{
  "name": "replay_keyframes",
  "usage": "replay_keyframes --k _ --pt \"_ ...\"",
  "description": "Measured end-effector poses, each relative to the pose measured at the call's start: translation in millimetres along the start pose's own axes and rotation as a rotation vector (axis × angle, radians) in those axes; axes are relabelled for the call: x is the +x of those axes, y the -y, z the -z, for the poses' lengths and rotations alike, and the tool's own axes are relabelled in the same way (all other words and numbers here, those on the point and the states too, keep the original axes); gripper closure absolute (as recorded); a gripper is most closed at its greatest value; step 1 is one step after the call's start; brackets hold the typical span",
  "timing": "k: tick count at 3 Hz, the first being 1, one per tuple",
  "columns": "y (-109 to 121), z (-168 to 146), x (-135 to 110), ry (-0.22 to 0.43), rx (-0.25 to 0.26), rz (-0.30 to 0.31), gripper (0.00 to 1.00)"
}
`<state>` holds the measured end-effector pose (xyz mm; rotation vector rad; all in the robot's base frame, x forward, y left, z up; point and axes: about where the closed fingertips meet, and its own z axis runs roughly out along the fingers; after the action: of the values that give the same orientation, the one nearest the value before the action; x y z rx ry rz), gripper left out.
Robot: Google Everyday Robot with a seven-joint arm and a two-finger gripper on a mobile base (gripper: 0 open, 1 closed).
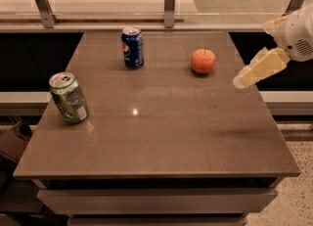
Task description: Move apple near green can
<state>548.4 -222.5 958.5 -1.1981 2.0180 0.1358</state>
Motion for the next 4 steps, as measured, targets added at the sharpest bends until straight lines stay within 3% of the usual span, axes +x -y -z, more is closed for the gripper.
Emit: replay_keyframes --k 1,3,4 --pt "8.8 -32.5 4.3 0.089 -0.011 -0.077 0.0" --pt "22.3 -85.1 19.5 0.165 -0.048 -0.207 0.0" --pt "22.4 -89.8 16.5 0.175 -0.048 -0.205 0.0"
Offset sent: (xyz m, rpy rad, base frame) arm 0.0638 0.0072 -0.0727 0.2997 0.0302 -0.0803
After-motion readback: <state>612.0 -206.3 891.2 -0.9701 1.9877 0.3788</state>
